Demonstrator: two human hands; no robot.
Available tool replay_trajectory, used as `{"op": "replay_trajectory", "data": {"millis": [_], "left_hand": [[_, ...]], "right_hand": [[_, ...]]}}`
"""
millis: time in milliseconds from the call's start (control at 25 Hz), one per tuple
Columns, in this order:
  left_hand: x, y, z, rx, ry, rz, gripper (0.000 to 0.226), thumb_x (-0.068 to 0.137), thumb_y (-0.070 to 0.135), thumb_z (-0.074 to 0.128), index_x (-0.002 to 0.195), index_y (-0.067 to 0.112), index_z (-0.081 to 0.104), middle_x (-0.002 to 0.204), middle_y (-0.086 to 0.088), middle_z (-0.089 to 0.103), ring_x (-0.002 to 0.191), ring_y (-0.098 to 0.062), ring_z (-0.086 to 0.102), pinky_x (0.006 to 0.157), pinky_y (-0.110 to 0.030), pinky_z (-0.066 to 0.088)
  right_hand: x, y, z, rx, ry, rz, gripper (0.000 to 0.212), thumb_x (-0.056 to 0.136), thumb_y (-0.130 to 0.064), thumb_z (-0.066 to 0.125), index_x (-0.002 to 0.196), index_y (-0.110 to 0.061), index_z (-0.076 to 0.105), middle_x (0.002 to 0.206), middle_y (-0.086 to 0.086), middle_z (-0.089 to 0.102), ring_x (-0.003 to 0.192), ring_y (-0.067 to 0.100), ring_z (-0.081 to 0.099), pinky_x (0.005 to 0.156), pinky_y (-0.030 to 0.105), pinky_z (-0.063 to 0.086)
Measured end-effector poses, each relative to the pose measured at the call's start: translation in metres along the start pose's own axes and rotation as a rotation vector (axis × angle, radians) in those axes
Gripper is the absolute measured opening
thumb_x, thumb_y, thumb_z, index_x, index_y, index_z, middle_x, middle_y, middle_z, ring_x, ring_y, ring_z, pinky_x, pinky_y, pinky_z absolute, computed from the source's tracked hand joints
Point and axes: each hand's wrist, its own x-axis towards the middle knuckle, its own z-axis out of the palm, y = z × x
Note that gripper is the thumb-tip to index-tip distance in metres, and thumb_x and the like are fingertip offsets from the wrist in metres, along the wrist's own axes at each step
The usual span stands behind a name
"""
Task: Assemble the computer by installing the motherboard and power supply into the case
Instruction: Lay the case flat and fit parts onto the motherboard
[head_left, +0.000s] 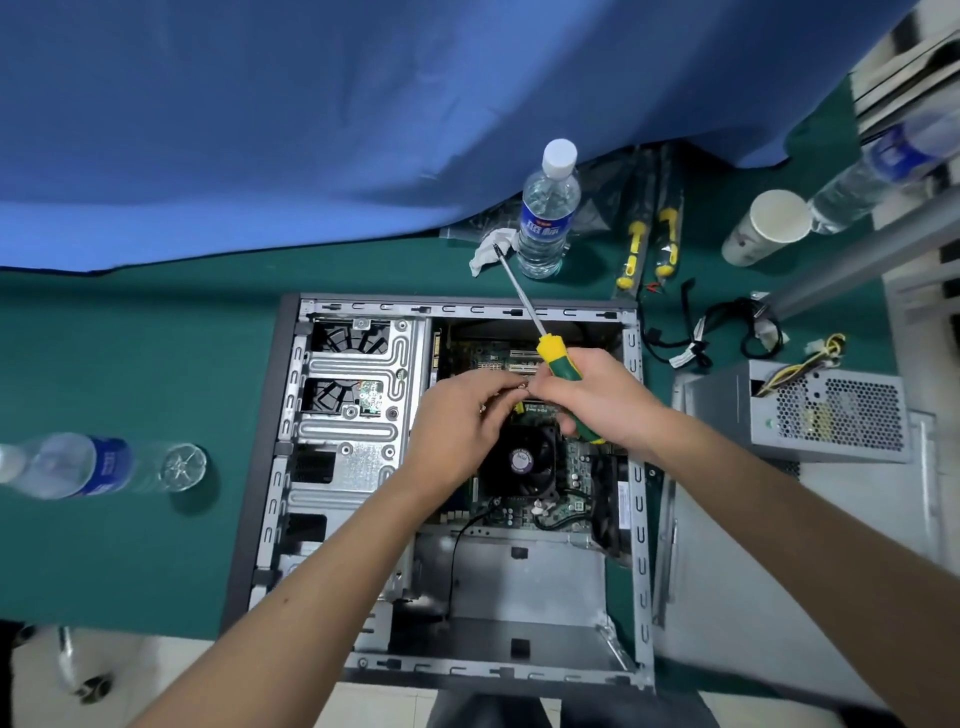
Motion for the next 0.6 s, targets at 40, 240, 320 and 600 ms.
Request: {"op": "replay_trajectory", "data": {"millis": [40,240,320,600], "left_hand": [[-0.001,-0.002,-0.001,-0.017,-0.006,-0.036,0.018,0.095,0.025,0.065,0.108,0.016,0.074,0.099,0.005,0.074,0.088,-0.013,0.067,0.080,-0.031,0.054],[0.001,-0.016,-0.015,-0.154,0.050,-0.158,0.009,0.095,0.026,0.064,0.098,0.021,0.072,0.079,0.015,0.067,0.074,-0.005,0.062,0.069,-0.027,0.054],[0.004,-0.021,-0.019,-0.238,0.087,-0.212,0.005,0.093,0.022,0.067,0.092,0.021,0.071,0.075,0.012,0.068,0.072,-0.006,0.063,0.066,-0.023,0.053],[0.004,-0.025,-0.022,-0.375,0.117,-0.240,0.009,0.090,0.011,0.071,0.094,0.018,0.074,0.074,0.014,0.069,0.068,0.001,0.061,0.066,-0.016,0.049]], "right_hand": [[-0.002,0.002,-0.002,-0.101,0.042,-0.037,0.018,0.092,-0.039,0.059,0.084,-0.023,0.059,0.059,0.000,0.056,0.049,0.013,0.054,0.051,0.032,0.042],[-0.015,0.004,-0.015,-0.799,0.249,-0.189,0.037,0.093,-0.055,0.054,0.073,-0.023,0.059,0.053,-0.007,0.053,0.050,0.012,0.054,0.046,0.025,0.033],[-0.017,0.006,-0.020,-0.987,0.237,-0.184,0.031,0.094,-0.049,0.054,0.092,-0.020,0.066,0.058,-0.007,0.053,0.057,0.016,0.056,0.051,0.026,0.037],[-0.021,0.007,-0.027,-1.264,0.188,-0.203,0.022,0.093,-0.046,0.054,0.083,-0.027,0.055,0.058,-0.009,0.043,0.060,0.022,0.051,0.053,0.029,0.035]]}}
